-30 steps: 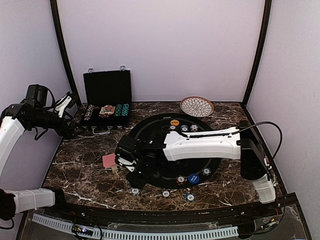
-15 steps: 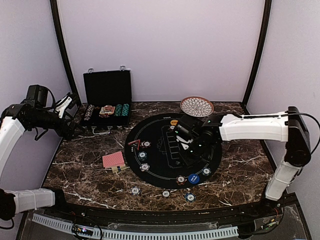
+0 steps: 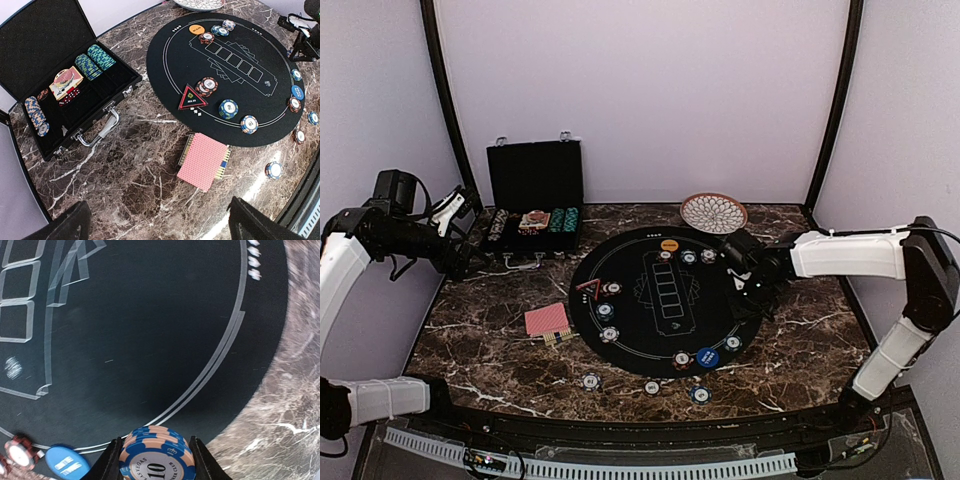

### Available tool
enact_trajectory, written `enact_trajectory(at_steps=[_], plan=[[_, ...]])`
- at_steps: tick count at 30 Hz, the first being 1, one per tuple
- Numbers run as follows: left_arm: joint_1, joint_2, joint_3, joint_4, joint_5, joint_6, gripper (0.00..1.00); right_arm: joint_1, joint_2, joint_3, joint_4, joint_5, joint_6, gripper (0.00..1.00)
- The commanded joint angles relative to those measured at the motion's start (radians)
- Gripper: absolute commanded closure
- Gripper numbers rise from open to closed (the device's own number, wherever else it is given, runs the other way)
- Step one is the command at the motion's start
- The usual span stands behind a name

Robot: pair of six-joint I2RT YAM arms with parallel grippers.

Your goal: Distribute texas hold em gaming equipment

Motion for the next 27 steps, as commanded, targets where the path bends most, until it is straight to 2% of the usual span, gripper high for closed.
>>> enact_trajectory(at_steps=[1, 15, 27], plan=[[0.006, -0.003, -0.018, -0.018, 0.023, 0.014, 0.01, -0.051, -0.016, -0.036, 0.055, 0.037, 0.021, 0.78], [0.006, 0.014, 0.002, -0.059, 0.047, 0.043, 0.01, -0.078, 0.083, -0.054, 0.132, 0.004, 0.014, 0.78], [0.006, 0.012, 0.007, -0.064, 0.064, 0.064, 0.01, -0.076, 0.049, -0.117, 0.148, -0.022, 0.028, 0.77]])
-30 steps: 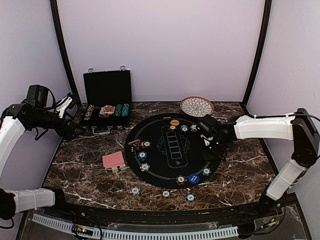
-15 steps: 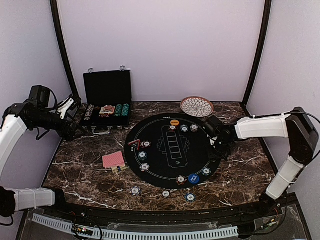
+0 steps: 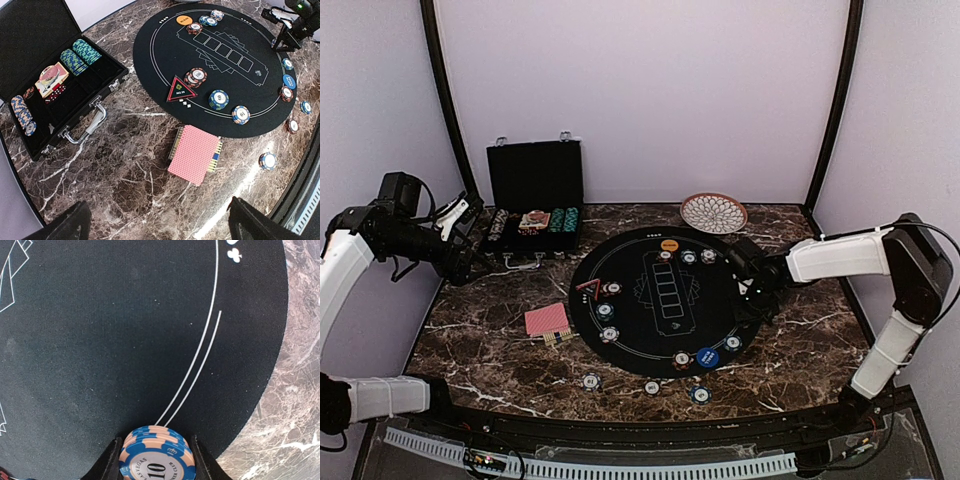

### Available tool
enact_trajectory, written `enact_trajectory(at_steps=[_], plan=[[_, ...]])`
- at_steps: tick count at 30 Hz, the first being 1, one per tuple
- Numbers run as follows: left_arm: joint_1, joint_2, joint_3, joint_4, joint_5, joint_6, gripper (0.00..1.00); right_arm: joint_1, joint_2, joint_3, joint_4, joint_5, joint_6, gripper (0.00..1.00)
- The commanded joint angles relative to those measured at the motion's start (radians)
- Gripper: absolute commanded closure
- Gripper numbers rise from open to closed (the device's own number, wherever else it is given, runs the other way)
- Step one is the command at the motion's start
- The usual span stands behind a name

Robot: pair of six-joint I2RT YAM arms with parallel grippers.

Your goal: Distribute texas hold em gaming equipment

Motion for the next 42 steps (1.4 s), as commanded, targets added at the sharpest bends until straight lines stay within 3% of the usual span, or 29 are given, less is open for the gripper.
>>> enact_trajectory(at_steps=[1, 23, 26, 35, 42], plan=[[0.006, -0.012, 0.011, -0.025, 0.034, 0.019, 0.01, -0.004, -0.020, -0.041, 0.013, -0.027, 0.014, 0.76], [0.006, -0.019, -0.005, -0.027, 0.051, 0.015, 0.01, 0.038, -0.067, -0.053, -0.008, -0.076, 0.040, 0.70], [0.006, -0.020, -0.003, -0.026, 0.047, 0.015, 0.01, 0.037, -0.058, -0.058, -0.001, -0.067, 0.037, 0.64], [0.006, -0.020, -0.009, -0.036, 0.049, 0.022, 0.01, 0.037, -0.048, -0.034, -0.021, -0.020, 0.020, 0.31], [0.006, -0.019, -0.024, -0.037, 0.058, 0.033, 0.01, 0.039, -0.109, 0.046, -0.107, 0.019, 0.018, 0.27]])
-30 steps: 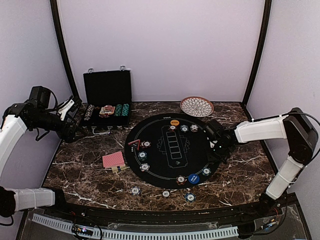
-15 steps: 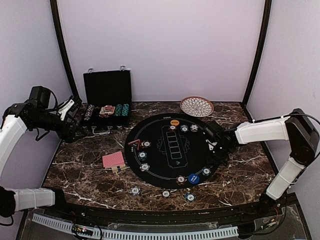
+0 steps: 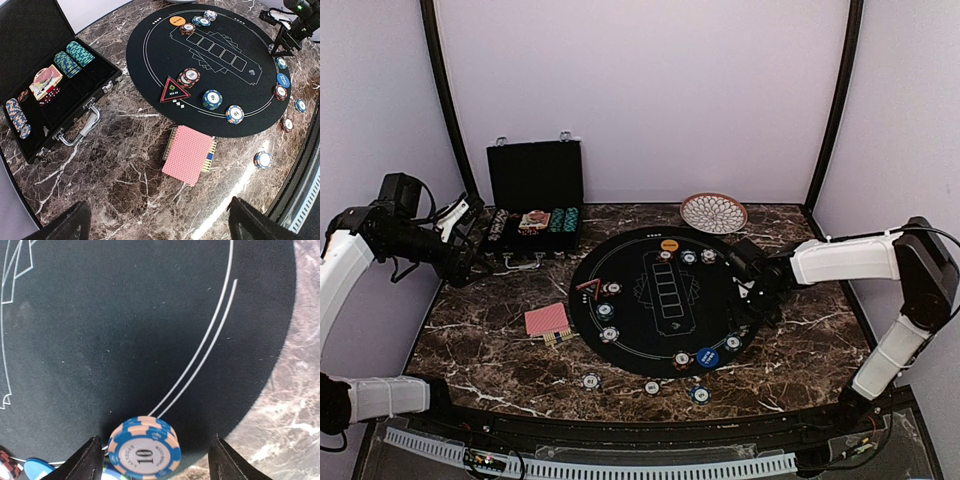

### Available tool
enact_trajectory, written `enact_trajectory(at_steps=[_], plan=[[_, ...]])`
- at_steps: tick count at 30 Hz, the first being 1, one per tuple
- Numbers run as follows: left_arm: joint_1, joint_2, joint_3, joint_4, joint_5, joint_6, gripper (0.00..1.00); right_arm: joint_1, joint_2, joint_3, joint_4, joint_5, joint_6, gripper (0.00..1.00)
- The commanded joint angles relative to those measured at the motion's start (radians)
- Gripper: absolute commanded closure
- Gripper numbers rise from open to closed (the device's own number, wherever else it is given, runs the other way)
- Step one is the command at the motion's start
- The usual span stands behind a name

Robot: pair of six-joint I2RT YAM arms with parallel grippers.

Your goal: Distribute texas hold em gaming equipment

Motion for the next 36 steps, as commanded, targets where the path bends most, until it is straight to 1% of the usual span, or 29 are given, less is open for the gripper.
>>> enact_trajectory(at_steps=[1, 3, 8, 10, 12, 16, 19, 22, 24, 25, 29, 33, 36], plan=[[0.006, -0.017, -0.029, -0.023, 0.029, 0.025, 0.01, 0.007, -0.071, 0.090, -0.078, 0.051, -0.001, 0.27], [0.006, -0.014, -0.049, -0.018, 0.037, 0.034, 0.01, 0.013, -0.096, 0.130, -0.099, 0.056, 0.004, 0.25], [-0.007, -0.007, -0.117, -0.011, 0.049, 0.074, 0.01, 0.077, -0.124, 0.230, -0.113, 0.061, 0.018, 0.16], [-0.032, 0.001, -0.142, -0.004, 0.054, 0.094, 0.01, 0.108, -0.110, 0.274, -0.118, 0.055, 0.033, 0.13], [-0.085, 0.009, -0.173, 0.017, 0.047, 0.108, 0.01, 0.134, -0.087, 0.320, -0.111, 0.027, 0.045, 0.11], [-0.167, 0.045, -0.229, 0.076, 0.011, 0.144, 0.01, 0.174, -0.027, 0.400, -0.077, -0.058, 0.067, 0.11], [-0.185, 0.075, -0.267, 0.123, 0.038, 0.175, 0.01, 0.208, 0.013, 0.457, -0.064, -0.080, 0.077, 0.11], [-0.210, 0.130, -0.280, 0.164, 0.018, 0.212, 0.01, 0.241, 0.054, 0.506, -0.058, -0.089, 0.082, 0.10], [-0.226, 0.172, -0.278, 0.190, -0.008, 0.223, 0.01, 0.261, 0.079, 0.529, -0.043, -0.103, 0.081, 0.02], [-0.230, 0.186, -0.272, 0.201, -0.020, 0.226, 0.01, 0.270, 0.093, 0.538, -0.039, -0.108, 0.081, 0.02], [-0.245, 0.255, -0.263, 0.233, -0.034, 0.244, 0.01, 0.290, 0.127, 0.559, -0.006, -0.108, 0.101, 0.02], [-0.265, 0.270, -0.281, 0.258, -0.042, 0.307, 0.01, 0.293, 0.128, 0.541, 0.057, -0.119, 0.128, 0.01], [-0.297, 0.281, -0.296, 0.297, -0.093, 0.346, 0.01, 0.296, 0.125, 0.541, 0.077, -0.113, 0.142, 0.02]])
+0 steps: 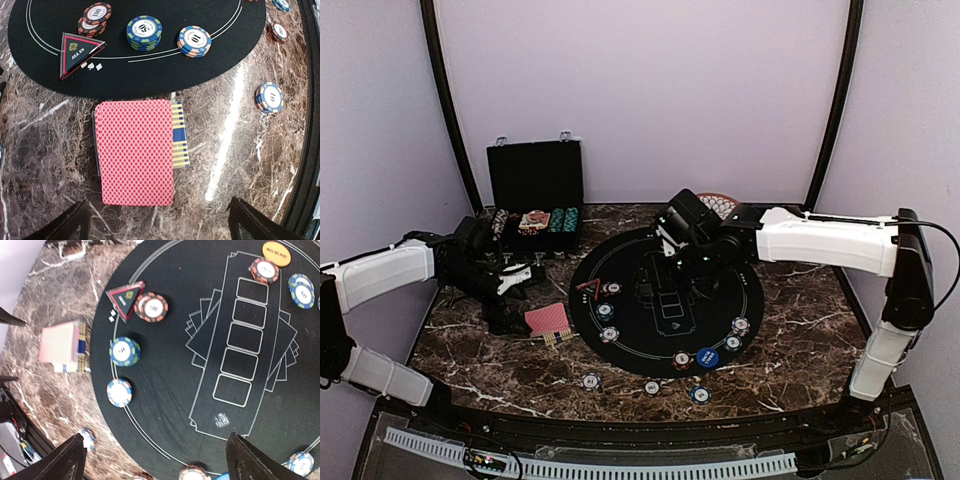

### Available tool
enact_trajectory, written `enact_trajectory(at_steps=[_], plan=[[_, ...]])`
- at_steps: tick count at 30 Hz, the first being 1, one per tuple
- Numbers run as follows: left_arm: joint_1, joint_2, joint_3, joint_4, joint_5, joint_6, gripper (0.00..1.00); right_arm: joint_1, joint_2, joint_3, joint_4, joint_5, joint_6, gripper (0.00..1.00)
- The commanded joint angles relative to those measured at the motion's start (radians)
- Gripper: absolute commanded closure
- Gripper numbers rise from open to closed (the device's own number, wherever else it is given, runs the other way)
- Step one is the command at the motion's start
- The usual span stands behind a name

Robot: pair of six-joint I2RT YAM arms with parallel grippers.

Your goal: Distribute texas hold em gaming equipment

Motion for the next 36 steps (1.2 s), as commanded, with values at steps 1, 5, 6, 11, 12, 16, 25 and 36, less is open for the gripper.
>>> enact_trajectory(at_steps=[1, 5, 6, 11, 12, 16, 25, 36], plan=[[-0.040, 0.016, -0.026, 0.061, -0.056, 0.080, 0.01, 0.009, -0.005, 0.012, 0.080, 0.002, 0.037, 0.02], [-0.046, 0.053, -0.018, 0.087, -0.083, 0.083, 0.01, 0.018, -0.009, 0.015, 0.086, 0.005, 0.036, 0.01], [-0.047, 0.059, -0.015, 0.093, -0.085, 0.081, 0.01, 0.019, -0.008, 0.016, 0.085, 0.004, 0.036, 0.01], [-0.053, 0.103, -0.006, 0.112, -0.105, 0.072, 0.01, 0.022, -0.003, 0.015, 0.079, 0.009, 0.037, 0.01], [-0.053, 0.110, -0.006, 0.119, -0.111, 0.071, 0.01, 0.022, 0.000, 0.015, 0.078, 0.009, 0.036, 0.01], [-0.057, 0.124, -0.021, 0.155, -0.146, 0.072, 0.01, 0.022, 0.007, 0.022, 0.075, 0.005, 0.036, 0.01], [-0.071, 0.164, -0.018, 0.149, -0.166, 0.051, 0.01, 0.024, 0.032, 0.047, 0.040, 0.012, 0.030, 0.01], [-0.083, 0.181, -0.028, 0.176, -0.178, 0.044, 0.01, 0.025, 0.025, 0.046, 0.028, 0.021, 0.028, 0.02]])
